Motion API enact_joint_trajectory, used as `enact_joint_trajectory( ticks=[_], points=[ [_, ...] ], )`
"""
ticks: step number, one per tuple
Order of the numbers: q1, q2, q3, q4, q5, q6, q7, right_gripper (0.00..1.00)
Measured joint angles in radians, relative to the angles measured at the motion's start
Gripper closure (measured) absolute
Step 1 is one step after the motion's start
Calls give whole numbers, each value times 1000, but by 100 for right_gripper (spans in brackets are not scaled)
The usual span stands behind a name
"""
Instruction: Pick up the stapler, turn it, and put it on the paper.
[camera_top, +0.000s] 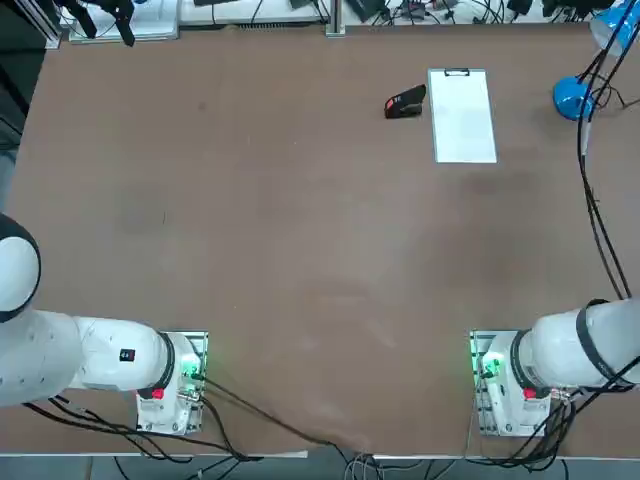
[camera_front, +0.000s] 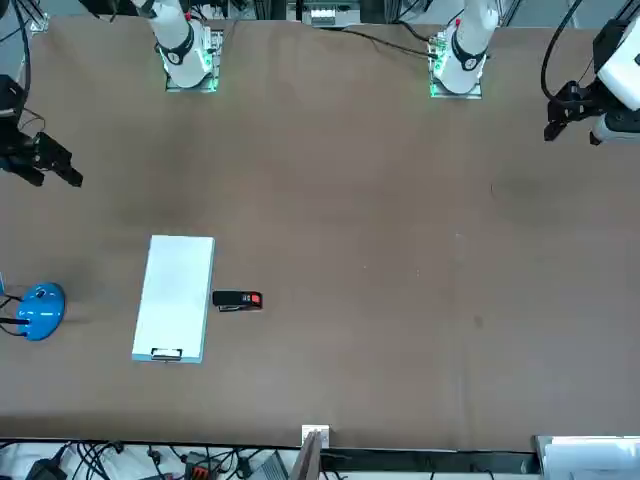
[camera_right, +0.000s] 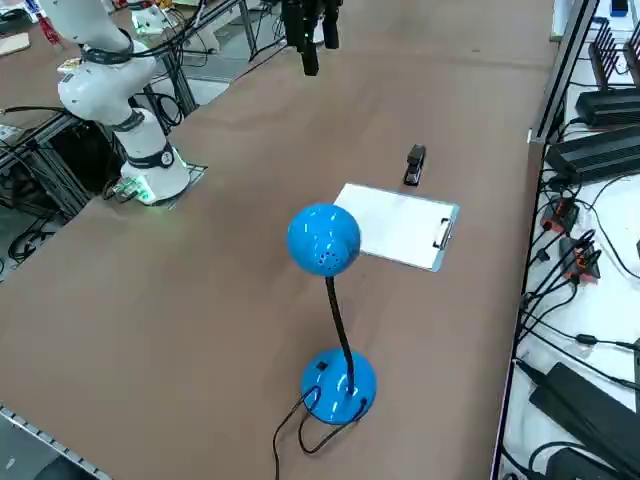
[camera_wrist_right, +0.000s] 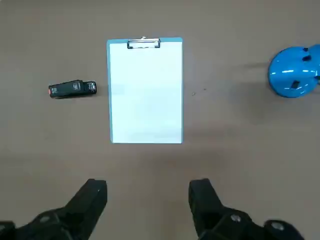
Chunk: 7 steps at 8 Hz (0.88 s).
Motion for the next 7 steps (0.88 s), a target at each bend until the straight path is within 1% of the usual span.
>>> enact_joint_trajectory(
  ticks=[1,3,4,6,7],
  points=[
    [28,14,0,0,1,10,105,0],
    [113,85,4,9,1,77,385,0],
    [154,139,5,27,1,115,526,0],
    [225,281,5,96,1,222,848,0],
    [256,358,5,144,0,254,1017,0]
  ],
)
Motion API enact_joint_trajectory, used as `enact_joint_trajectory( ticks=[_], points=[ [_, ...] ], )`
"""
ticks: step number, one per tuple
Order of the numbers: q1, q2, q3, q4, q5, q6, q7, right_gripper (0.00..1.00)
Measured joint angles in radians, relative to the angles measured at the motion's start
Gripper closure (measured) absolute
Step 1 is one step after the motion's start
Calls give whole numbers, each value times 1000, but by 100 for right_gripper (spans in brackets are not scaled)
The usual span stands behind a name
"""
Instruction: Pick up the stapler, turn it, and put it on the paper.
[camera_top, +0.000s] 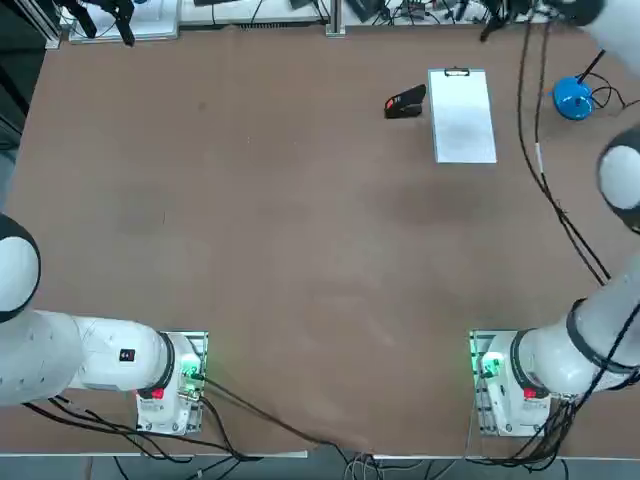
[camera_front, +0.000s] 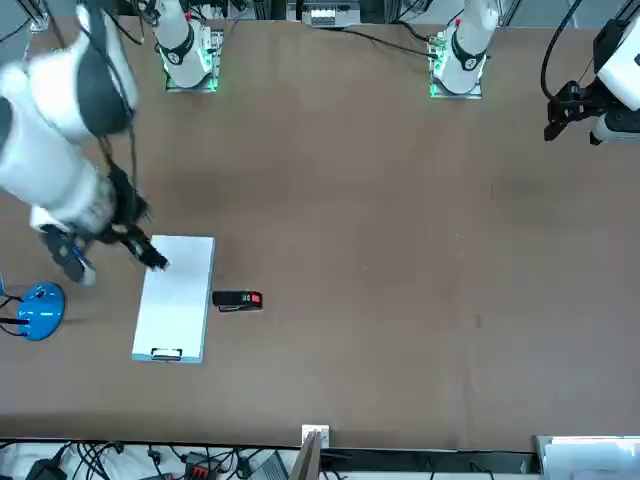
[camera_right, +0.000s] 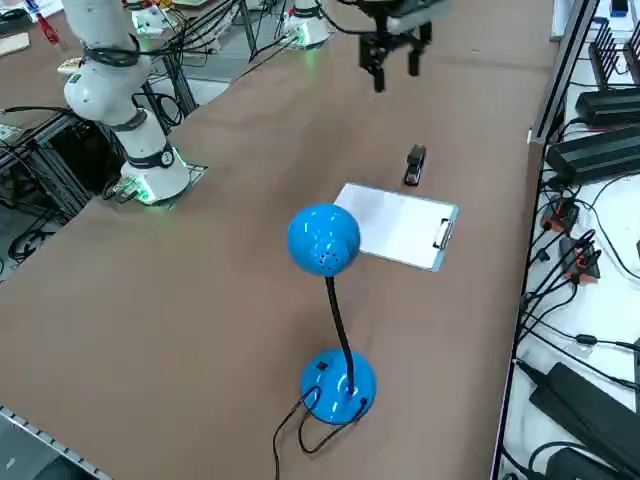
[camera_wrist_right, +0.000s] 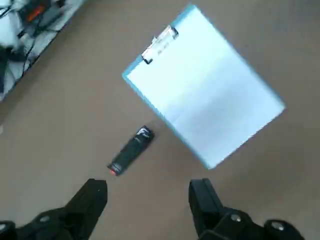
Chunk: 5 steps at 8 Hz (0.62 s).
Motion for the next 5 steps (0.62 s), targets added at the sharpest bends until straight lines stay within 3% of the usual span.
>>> enact_joint_trajectory(
  ticks=[2,5],
  points=[
    [40,148,-1,98,-1,49,273,0],
    [49,286,-1,191,-1,111,497,0]
  ],
)
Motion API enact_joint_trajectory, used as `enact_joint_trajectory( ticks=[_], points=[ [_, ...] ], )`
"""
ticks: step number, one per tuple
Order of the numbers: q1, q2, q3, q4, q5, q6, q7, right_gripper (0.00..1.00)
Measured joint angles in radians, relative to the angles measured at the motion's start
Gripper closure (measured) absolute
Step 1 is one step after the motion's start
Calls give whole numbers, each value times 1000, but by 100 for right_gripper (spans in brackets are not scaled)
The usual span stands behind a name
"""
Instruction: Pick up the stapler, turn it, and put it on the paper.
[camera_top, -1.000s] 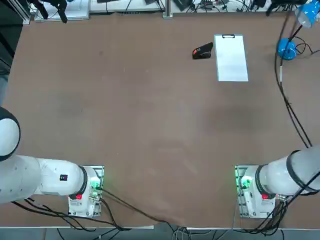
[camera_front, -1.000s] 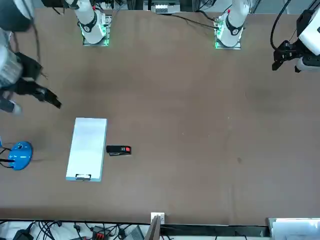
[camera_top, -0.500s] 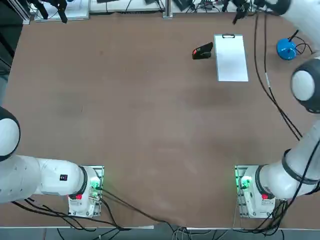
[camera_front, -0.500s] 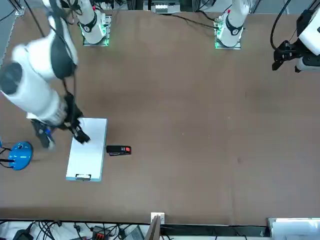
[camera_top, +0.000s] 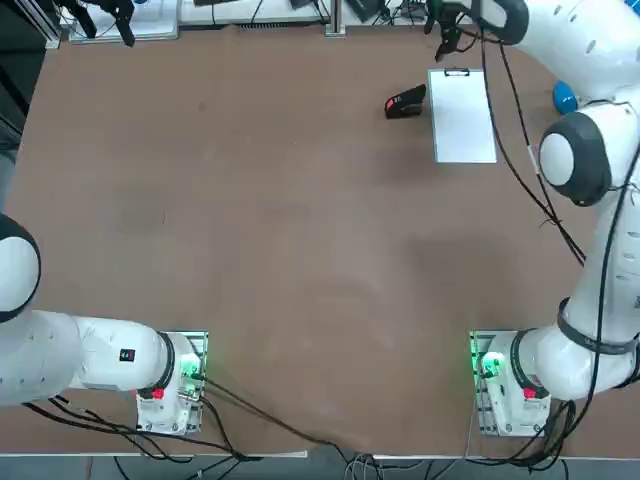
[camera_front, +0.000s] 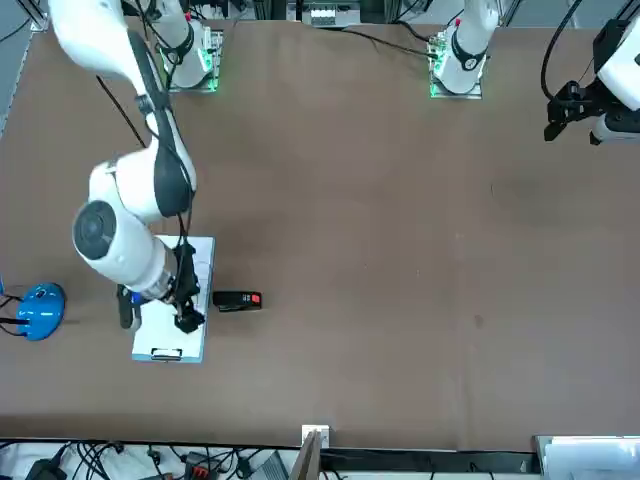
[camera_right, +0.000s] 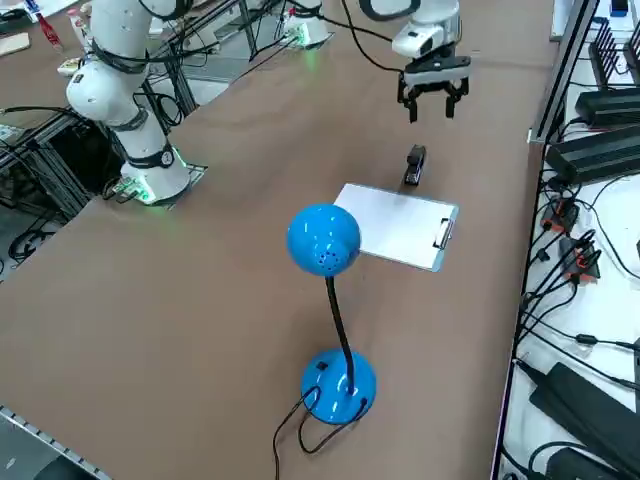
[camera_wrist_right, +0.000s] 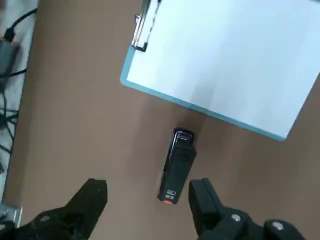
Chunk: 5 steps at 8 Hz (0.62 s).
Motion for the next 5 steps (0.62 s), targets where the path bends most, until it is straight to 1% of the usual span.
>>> enact_joint_trajectory(
  ticks=[3,5],
  points=[
    [25,59,0,12,0,10,172,0],
    [51,90,0,12,0,16,236,0]
  ],
)
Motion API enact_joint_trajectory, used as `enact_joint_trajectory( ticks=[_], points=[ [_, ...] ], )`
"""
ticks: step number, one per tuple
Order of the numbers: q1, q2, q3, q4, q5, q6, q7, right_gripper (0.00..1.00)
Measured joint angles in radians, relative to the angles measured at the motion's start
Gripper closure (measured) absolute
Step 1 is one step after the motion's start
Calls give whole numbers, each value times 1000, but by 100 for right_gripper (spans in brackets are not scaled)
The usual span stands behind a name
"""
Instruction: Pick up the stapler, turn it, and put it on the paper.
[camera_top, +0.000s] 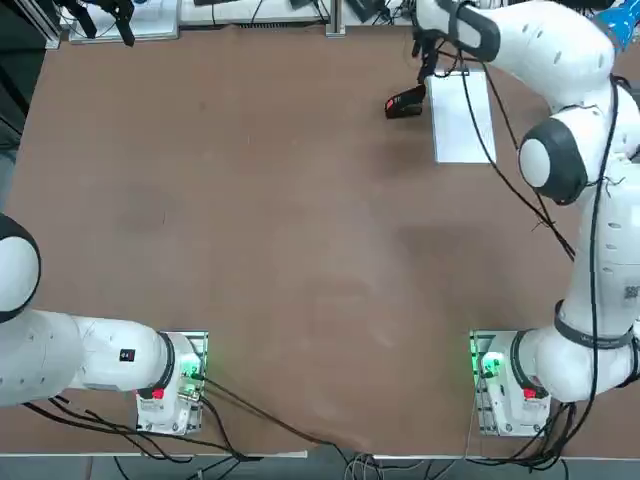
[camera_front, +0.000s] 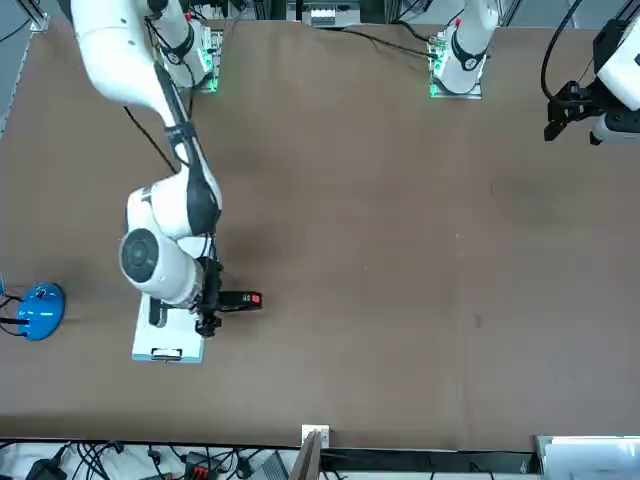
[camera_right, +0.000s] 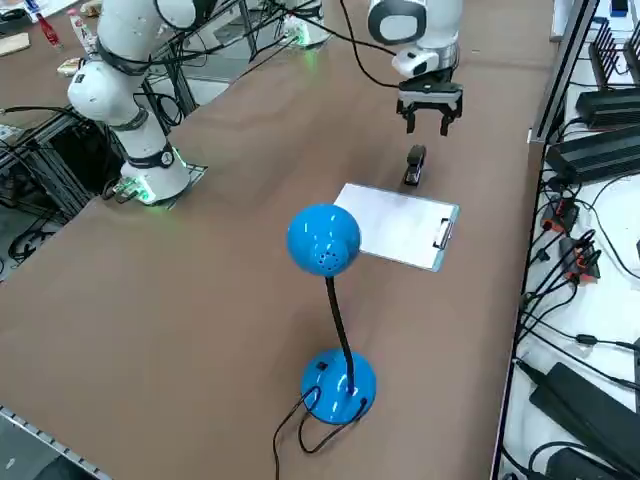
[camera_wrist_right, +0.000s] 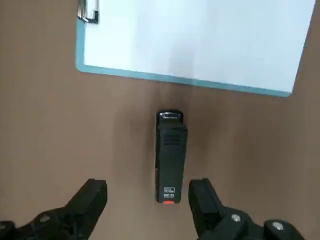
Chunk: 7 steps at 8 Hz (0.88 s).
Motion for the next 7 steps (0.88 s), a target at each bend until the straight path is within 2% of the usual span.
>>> enact_joint_trajectory(
  ticks=[7],
  points=[
    [30,82,-1,-1,-33,2,29,2]
  ],
)
